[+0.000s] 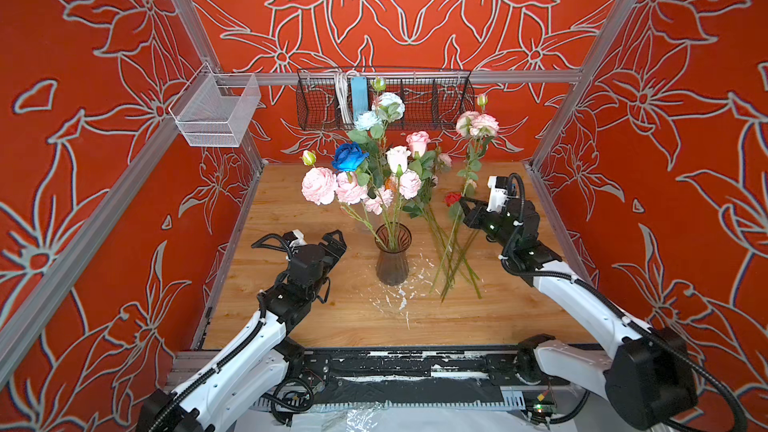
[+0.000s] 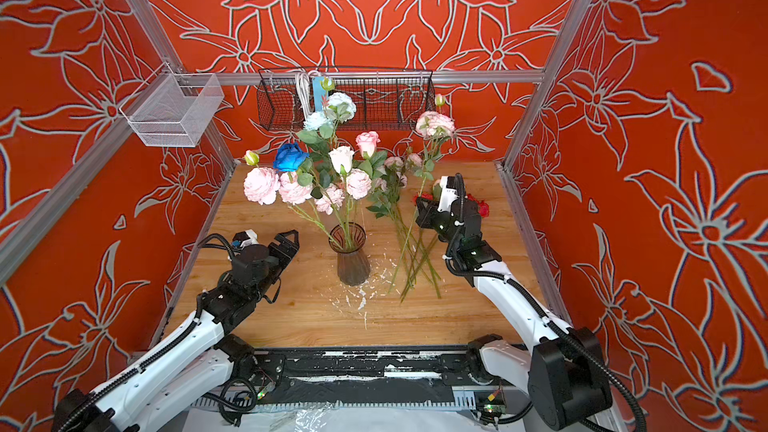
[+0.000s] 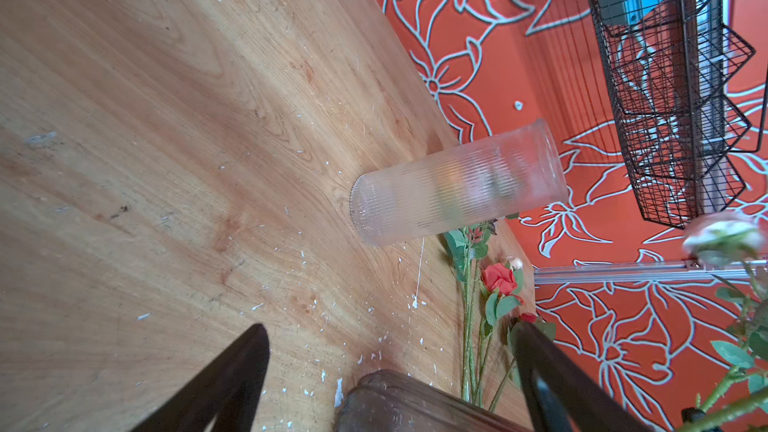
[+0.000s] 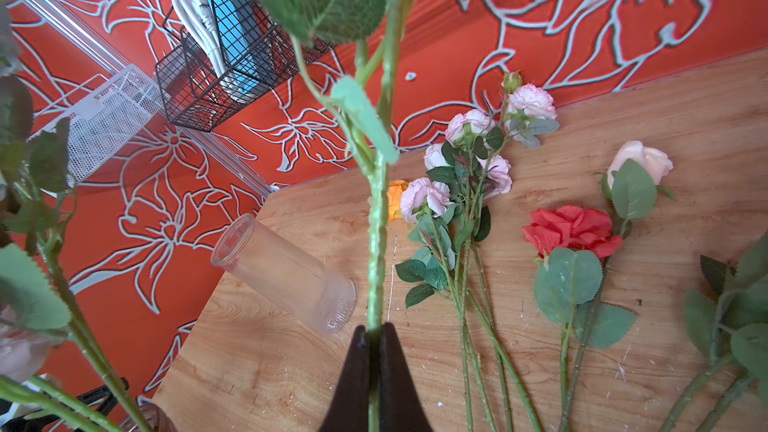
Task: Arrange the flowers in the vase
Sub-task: 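Lift the pink rose stem high with the right gripper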
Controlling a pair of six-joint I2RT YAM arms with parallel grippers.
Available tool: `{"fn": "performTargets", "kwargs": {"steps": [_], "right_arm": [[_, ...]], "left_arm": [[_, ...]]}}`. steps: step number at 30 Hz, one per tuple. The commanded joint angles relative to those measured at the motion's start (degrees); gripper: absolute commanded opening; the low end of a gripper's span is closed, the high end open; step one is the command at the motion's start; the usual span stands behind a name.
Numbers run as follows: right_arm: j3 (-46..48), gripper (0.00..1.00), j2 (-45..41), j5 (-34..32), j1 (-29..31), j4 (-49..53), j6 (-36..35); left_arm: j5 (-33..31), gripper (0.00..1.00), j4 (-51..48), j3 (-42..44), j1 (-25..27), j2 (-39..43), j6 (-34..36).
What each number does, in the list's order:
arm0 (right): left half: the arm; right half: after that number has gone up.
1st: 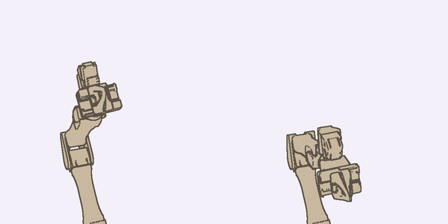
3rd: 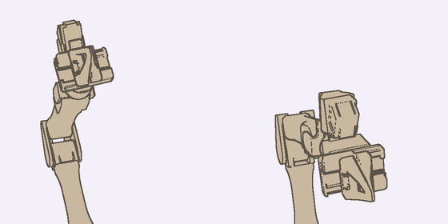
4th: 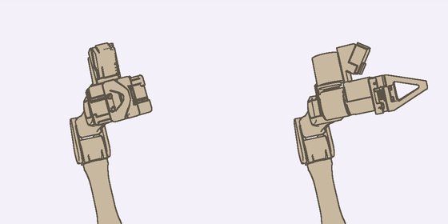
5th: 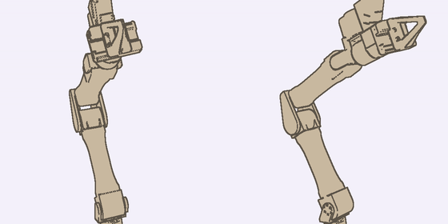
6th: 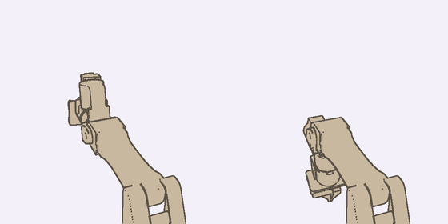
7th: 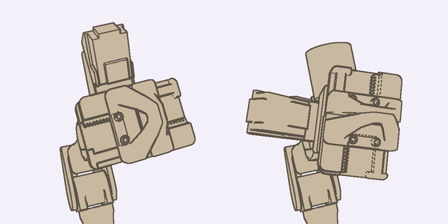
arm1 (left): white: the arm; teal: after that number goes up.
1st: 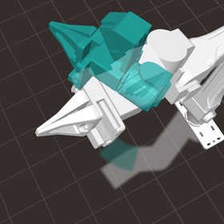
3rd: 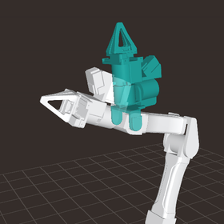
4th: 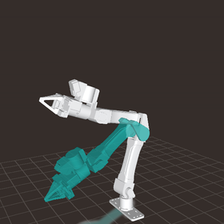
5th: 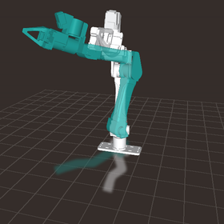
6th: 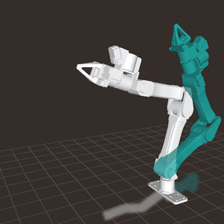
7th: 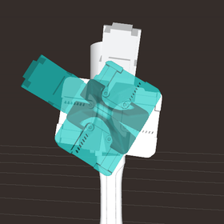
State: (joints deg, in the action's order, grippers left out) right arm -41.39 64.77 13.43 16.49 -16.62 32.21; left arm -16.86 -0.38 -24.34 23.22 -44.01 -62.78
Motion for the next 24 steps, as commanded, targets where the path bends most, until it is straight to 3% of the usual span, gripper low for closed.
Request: {"fn": "performTargets", "kwargs": {"steps": [1,24], "right_arm": [[0.17,0.00,-1.36,-1.13,0.60,-1.85,-0.90],[0.34,0.00,-2.22,-1.48,1.17,-2.34,-1.25]], "left_arm": [[-0.89,0.92,0.36,-1.11,-0.38,0.48,0.83],[-0.25,0.92,0.80,-1.26,-0.37,-0.90,0.07]]}}
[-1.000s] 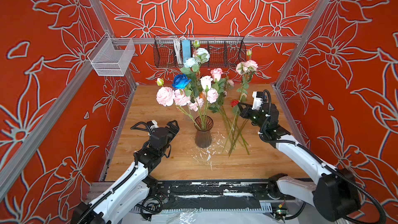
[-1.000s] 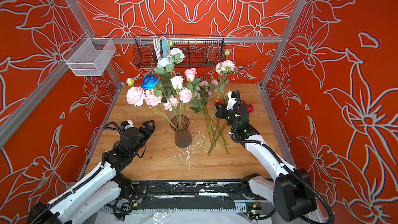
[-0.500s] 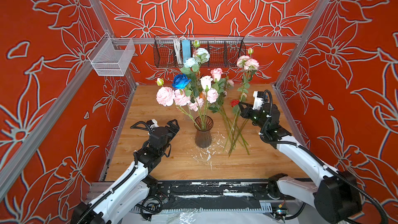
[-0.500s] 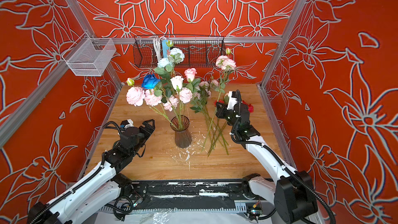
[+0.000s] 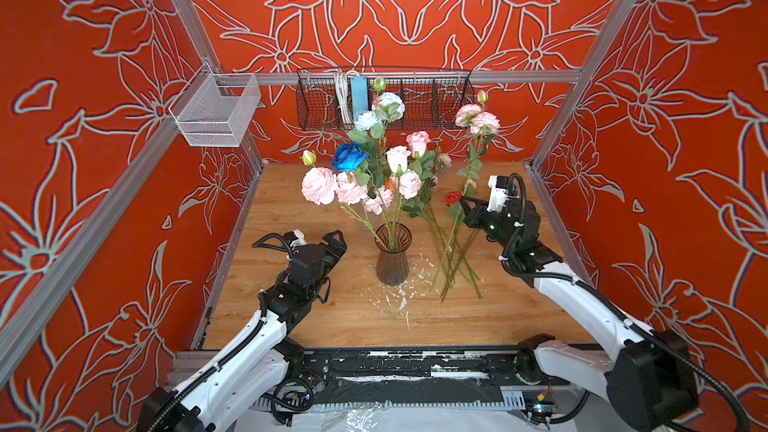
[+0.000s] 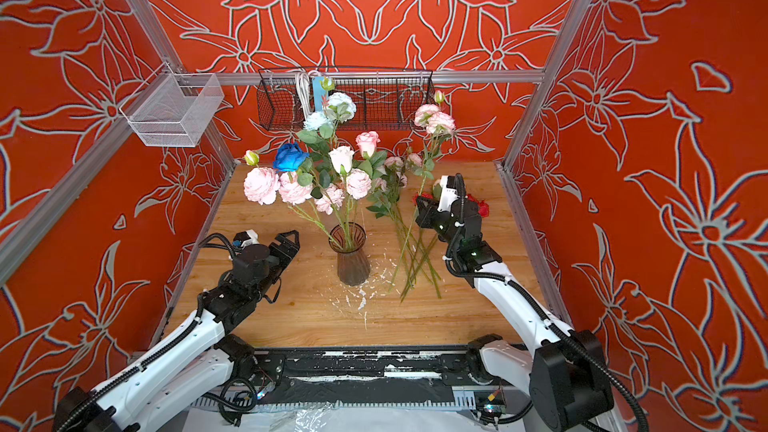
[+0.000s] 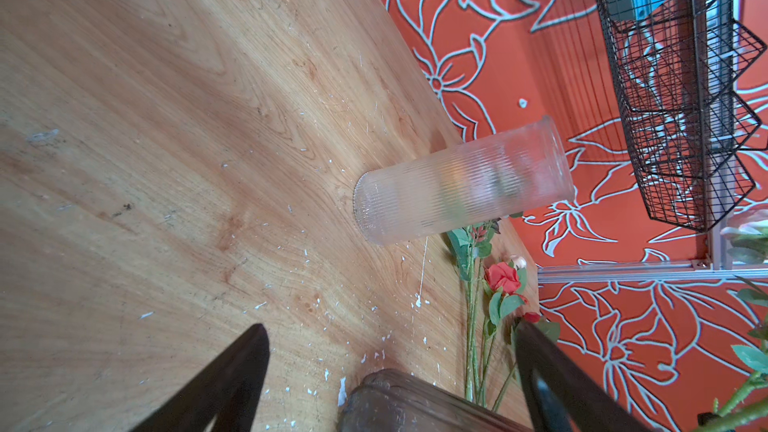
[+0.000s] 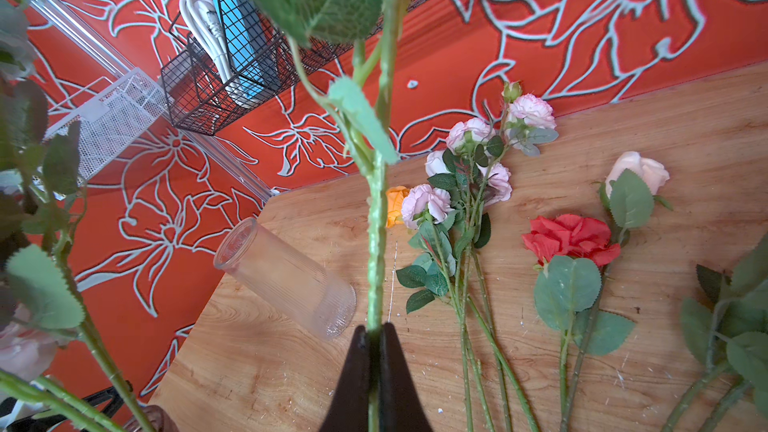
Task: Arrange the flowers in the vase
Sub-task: 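Lift the pink rose stem high with the right gripper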
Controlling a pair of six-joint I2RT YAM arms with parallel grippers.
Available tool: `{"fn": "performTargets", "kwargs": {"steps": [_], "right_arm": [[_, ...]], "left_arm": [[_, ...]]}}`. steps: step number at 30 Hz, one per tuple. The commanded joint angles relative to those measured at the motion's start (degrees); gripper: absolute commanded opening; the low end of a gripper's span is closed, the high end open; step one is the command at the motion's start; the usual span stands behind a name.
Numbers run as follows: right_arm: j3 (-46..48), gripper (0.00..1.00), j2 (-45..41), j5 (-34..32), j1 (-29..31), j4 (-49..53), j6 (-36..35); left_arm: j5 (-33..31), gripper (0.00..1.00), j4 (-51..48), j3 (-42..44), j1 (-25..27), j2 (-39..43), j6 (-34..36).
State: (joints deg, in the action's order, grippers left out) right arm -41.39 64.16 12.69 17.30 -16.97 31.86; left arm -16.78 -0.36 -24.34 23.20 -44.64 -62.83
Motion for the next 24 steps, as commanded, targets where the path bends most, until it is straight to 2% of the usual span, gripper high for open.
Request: {"fn": "performTargets", "kwargs": {"steps": [1,24], "right_arm": [[0.42,0.00,-1.77,-0.80,0.49,-2.01,-0.92],[-1.61,0.00,-5.68,-1.26,2.91,-0.34,-2.54]], "left_arm": [[-0.32,0.92,0.80,-1.23,-0.35,-0.35,0.09],[2.74,0.92,-0.89,0.96,-0.39,1.90,-2.15]]}}
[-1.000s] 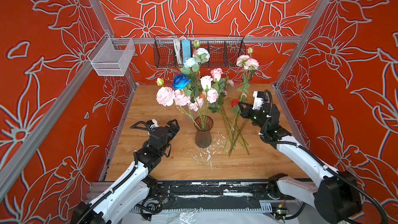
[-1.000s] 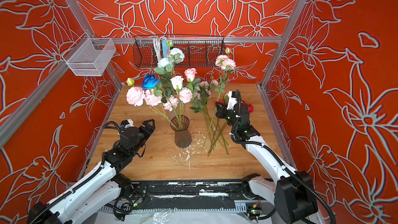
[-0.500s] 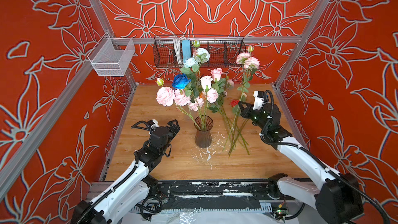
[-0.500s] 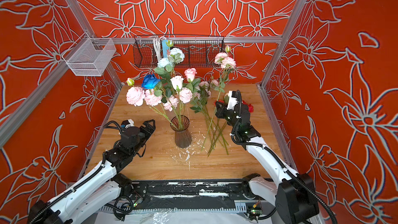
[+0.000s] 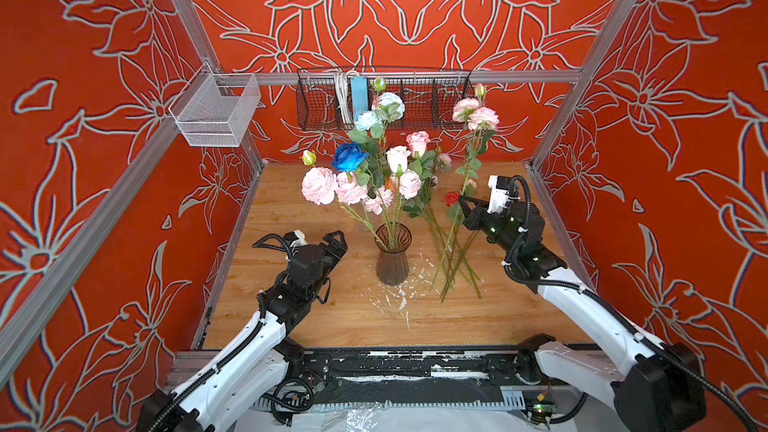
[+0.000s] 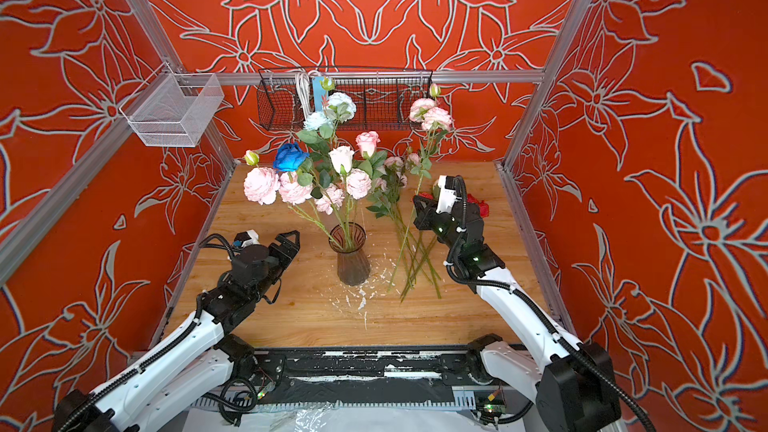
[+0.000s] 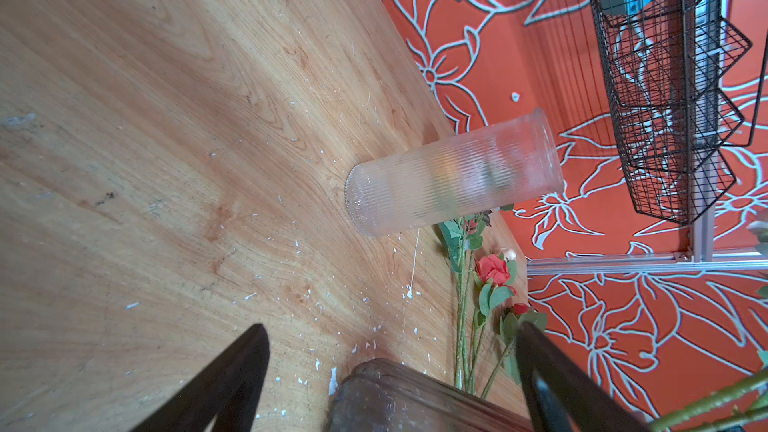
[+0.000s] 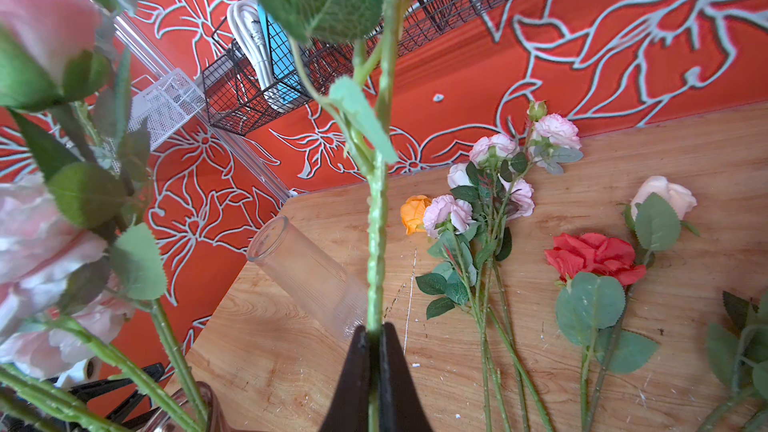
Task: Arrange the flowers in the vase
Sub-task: 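Lift the pink rose stem high with the right gripper, then swing the pink rose over the mauve vase and lower it in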
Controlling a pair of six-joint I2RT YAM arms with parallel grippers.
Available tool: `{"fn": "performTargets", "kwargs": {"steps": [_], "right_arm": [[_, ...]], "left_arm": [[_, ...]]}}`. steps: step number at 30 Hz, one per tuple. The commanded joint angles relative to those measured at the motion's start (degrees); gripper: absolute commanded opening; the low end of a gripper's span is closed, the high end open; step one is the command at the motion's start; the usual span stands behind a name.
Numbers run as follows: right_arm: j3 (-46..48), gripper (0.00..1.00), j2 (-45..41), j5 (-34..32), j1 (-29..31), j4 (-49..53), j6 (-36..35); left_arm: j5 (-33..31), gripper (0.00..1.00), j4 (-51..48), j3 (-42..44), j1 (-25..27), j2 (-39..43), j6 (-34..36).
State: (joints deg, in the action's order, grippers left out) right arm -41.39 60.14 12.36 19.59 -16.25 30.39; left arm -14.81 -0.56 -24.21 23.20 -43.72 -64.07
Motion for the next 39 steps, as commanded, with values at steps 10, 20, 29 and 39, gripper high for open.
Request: {"fn": "performTargets", "kwargs": {"steps": [10,20,29,39], "right_arm": [[-9.12,0.00,-4.61,-0.90,1.92,1.45,-4.28],[-19.16,0.00,-6.88,1.50,4.99,-2.45,-6.43],[-27.32,0.00,-1.11,3.11,9.03,-4.35,-7.88],[-27.20,0.00,6.04,1.00,15.26,-7.01,-11.67]], "left_arm": [[2.05,0.92,-0.98,1.42,-0.39,3.03,-0.01],[4.39,0.92,2.19,1.48,-0.35,2.83,0.02],[5.05,0.92,4.60,3.10,-0.36,3.11,-0.87],[4.26,0.92,5.74,5.29,-0.35,4.59,-1.34]]}}
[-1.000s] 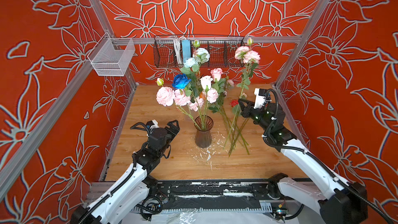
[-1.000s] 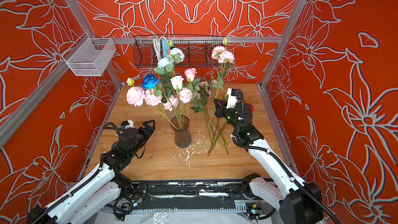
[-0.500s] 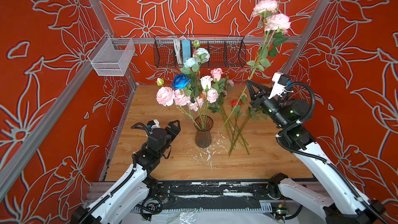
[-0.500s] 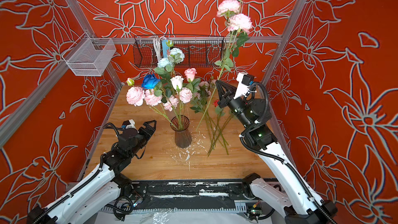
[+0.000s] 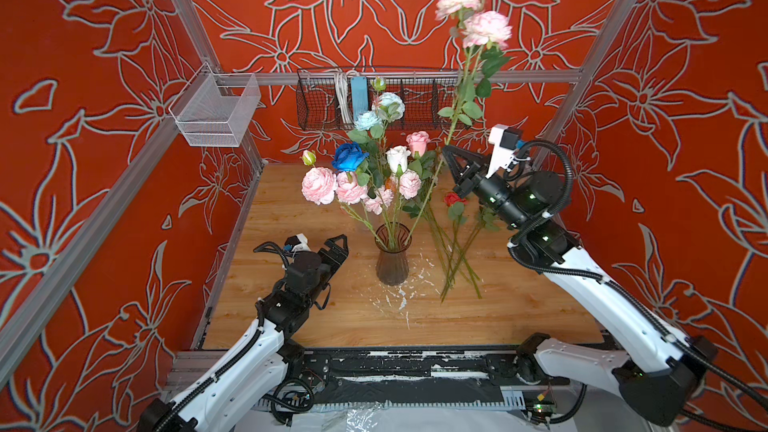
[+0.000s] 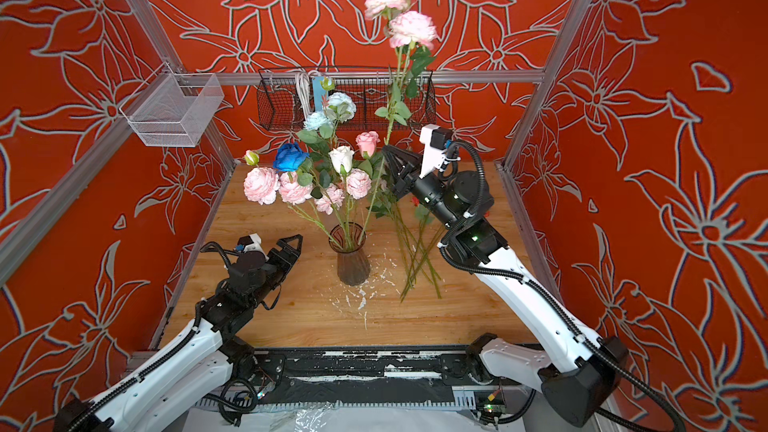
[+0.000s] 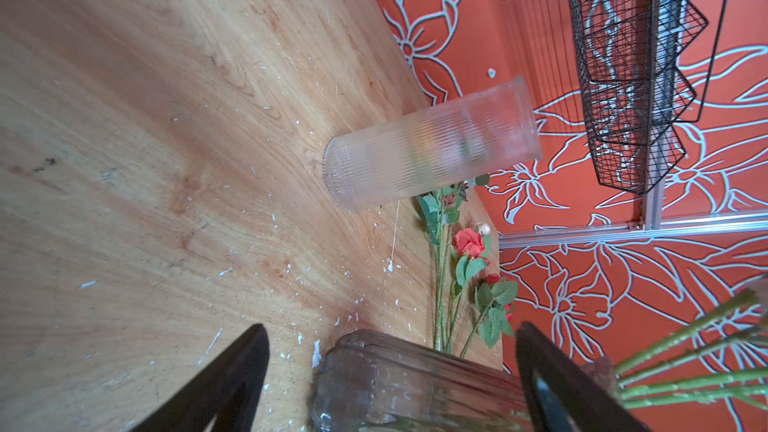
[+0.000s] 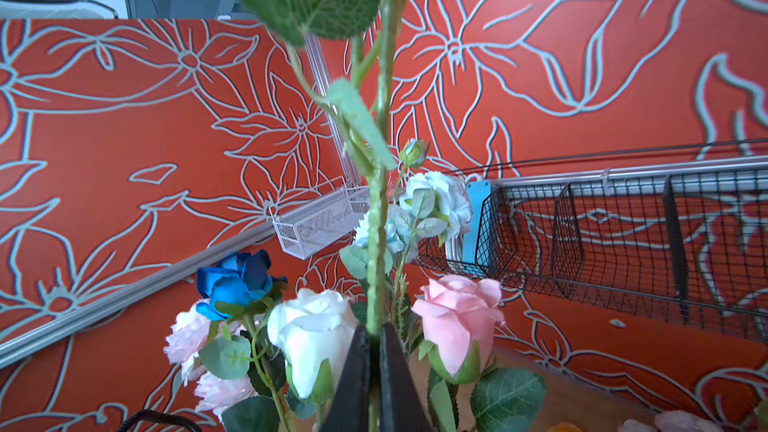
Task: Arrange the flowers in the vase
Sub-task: 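Swing the pink rose over the mauve vase and lower it in, then open the right gripper to release the rose and lower it beside the vase base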
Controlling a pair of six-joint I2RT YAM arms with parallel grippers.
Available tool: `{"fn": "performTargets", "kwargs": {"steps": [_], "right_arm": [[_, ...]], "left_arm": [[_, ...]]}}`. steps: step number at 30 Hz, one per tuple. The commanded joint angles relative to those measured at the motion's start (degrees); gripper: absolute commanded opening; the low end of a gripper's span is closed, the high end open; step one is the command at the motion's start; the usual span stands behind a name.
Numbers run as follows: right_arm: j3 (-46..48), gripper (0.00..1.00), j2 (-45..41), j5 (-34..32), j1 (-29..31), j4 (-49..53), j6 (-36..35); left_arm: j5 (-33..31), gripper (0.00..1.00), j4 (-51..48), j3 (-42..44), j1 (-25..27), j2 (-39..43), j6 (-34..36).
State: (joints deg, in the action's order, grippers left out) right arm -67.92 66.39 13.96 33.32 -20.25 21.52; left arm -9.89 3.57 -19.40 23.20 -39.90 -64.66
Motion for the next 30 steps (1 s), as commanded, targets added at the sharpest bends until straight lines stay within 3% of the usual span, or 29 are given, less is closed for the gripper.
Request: {"fn": "performTargets", "kwargs": {"steps": [1,10,18,30], "right_arm": [[-0.03,0.00,-0.04,-0.99,2.18,-3.09,-3.41],[7.03,0.02,0.72,-3.33,6.15,-3.53,-4.98],[13.40,0.37,-3.05,-4.08,10.13,5.31,-8.79],[15.12,0.46,-11.81,-7.53,10.28,12.03,-9.85]], "left_arm": [[-0.66,0.92,1.61,0.44,-0.40,0.84,-0.65],[-0.32,0.92,1.24,0.23,-0.36,1.49,-0.70],[-0.33,0.93,1.52,0.20,-0.35,1.08,-1.34],[0.37,0.92,2.05,-1.60,-0.35,-3.29,-2.91]]}}
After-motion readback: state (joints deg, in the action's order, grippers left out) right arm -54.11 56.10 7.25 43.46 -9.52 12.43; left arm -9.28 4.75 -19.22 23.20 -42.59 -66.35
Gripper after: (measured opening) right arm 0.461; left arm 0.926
